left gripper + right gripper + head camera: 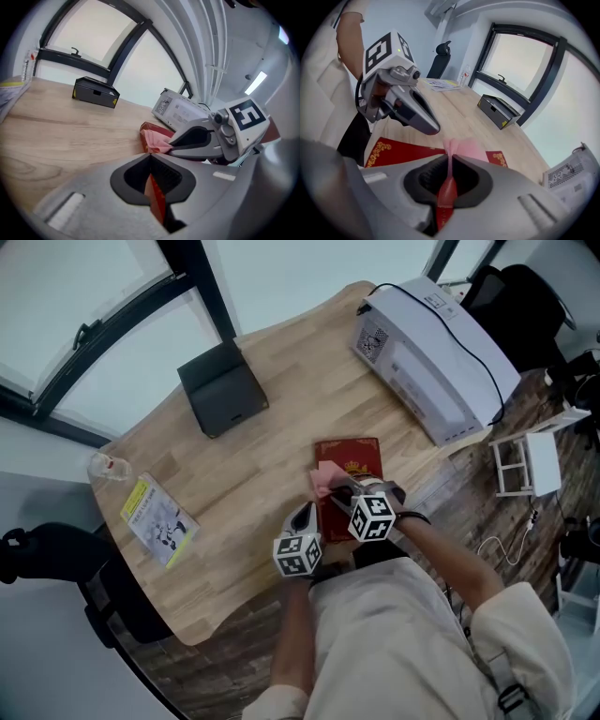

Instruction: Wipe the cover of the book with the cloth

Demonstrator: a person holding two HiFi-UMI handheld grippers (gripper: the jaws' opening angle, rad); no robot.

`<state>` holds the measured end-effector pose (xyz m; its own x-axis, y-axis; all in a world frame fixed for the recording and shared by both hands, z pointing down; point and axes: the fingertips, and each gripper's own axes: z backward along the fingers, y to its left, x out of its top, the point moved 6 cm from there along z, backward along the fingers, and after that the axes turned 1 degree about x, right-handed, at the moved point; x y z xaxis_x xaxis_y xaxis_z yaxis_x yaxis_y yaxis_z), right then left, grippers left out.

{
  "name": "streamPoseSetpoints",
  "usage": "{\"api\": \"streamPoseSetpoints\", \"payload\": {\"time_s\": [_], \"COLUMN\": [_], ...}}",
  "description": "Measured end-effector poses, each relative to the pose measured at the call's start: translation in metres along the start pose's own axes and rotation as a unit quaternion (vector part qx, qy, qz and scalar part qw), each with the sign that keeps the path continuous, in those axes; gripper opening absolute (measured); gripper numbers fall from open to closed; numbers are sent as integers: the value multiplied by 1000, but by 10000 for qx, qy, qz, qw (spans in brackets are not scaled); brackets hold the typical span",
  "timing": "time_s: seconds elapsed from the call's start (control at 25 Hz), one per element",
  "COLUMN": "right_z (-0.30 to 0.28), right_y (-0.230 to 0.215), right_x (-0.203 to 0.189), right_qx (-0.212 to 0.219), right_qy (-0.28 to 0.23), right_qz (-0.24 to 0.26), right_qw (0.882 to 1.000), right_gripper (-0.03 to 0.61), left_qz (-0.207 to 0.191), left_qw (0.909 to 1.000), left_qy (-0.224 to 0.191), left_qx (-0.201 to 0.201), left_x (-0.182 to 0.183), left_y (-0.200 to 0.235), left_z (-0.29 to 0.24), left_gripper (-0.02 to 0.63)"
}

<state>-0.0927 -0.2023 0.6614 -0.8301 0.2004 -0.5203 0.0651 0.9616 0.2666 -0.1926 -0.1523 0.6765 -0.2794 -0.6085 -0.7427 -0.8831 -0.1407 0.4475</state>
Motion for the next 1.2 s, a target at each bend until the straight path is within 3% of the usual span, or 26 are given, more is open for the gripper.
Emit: {"api": "streamPoseSetpoints", "payload": {"time_s": [0.24, 0.48, 0.84, 1.0, 1.08, 1.2], "right_z": [15, 35, 45, 54, 57, 53], "right_y": [42, 89, 142, 150, 143, 115], "right_x": [3, 11, 42, 56, 49, 19], "right_qx": [343, 1116, 2120, 2628, 2654, 2141], "right_qy": [3, -147, -454, -846, -904, -600], "right_qz": [-245, -670, -953, -1134, -1194, -1394], "right_qw": [9991, 9914, 9716, 9544, 9524, 9650], "right_gripper": [23, 21, 23, 21, 23, 22], "left_qz": [-278, -524, -786, -887, -873, -895], "left_qw": [9992, 9977, 9955, 9939, 9937, 9930], "left_qy": [280, 360, 374, 509, 538, 553], "left_qx": [-34, -239, -378, -417, -454, -530], "left_x": [-3, 0, 8, 11, 13, 16], "left_y": [0, -15, -22, -22, -25, -30], "left_z": [5, 12, 13, 11, 9, 1], "left_gripper": [8, 8, 8, 8, 8, 8]}}
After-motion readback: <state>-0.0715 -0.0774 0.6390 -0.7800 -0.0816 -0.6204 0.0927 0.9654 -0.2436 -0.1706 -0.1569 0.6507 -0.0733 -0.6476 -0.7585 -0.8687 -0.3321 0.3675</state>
